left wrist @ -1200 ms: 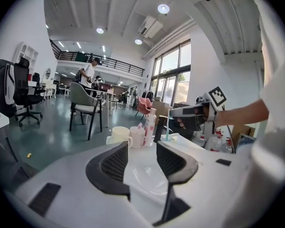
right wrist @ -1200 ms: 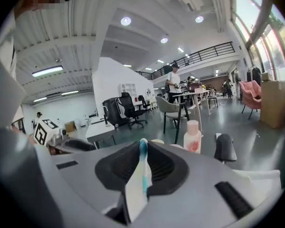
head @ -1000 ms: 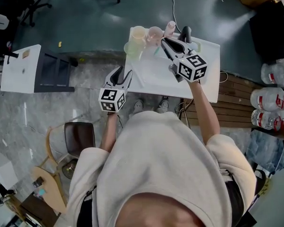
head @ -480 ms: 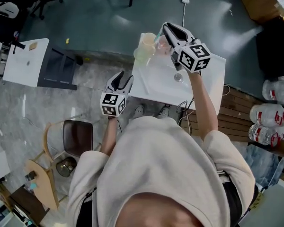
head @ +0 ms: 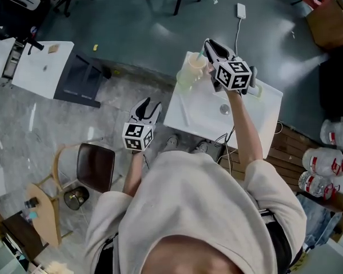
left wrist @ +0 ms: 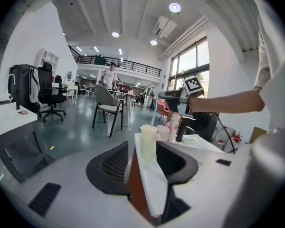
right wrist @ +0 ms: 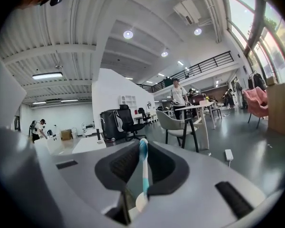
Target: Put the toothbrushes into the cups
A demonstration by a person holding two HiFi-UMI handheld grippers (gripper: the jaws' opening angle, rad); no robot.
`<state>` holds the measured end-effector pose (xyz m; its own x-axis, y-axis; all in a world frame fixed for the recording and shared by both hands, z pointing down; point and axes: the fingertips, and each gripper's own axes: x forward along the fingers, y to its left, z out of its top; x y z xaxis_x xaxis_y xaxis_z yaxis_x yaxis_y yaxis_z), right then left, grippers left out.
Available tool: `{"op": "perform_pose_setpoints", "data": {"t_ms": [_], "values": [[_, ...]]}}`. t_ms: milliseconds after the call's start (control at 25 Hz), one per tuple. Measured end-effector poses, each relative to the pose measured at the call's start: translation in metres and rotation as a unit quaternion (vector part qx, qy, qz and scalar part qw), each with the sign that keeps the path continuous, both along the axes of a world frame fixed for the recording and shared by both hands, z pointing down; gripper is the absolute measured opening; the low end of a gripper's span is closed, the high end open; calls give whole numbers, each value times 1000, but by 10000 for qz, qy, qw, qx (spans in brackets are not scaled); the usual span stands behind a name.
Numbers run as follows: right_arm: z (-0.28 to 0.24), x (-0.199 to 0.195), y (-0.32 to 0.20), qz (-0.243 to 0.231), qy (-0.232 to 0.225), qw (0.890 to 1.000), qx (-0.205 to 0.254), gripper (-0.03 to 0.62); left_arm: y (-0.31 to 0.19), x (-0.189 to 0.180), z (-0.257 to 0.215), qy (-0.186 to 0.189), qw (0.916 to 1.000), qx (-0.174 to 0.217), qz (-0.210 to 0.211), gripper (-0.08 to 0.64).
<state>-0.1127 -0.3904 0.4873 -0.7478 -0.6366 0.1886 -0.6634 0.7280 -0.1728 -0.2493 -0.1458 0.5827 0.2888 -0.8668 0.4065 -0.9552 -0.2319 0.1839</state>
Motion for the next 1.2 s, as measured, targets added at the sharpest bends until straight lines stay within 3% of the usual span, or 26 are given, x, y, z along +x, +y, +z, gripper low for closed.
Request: {"op": "perform_pose_setpoints", "data": {"t_ms": [240, 440, 560, 840, 1200], "values": [[39, -3, -6, 9, 292, 9987, -420, 60, 2, -13, 0, -8, 9999, -16, -119, 184], [43, 0, -4, 15, 274, 9983, -505, 115, -4, -10, 0, 7, 10000, -9, -41, 183], [36, 5, 1, -17, 244, 9988, -436, 149, -5, -2, -2, 22, 10000, 10, 47, 183], [13, 18, 16, -21, 166, 9997, -189, 152, -10, 12, -8, 15, 9998, 71, 206, 183], [-47, 22, 82, -387, -67, 9982, 444, 150, -9, 25, -12, 11, 9995, 83, 312, 183]]}}
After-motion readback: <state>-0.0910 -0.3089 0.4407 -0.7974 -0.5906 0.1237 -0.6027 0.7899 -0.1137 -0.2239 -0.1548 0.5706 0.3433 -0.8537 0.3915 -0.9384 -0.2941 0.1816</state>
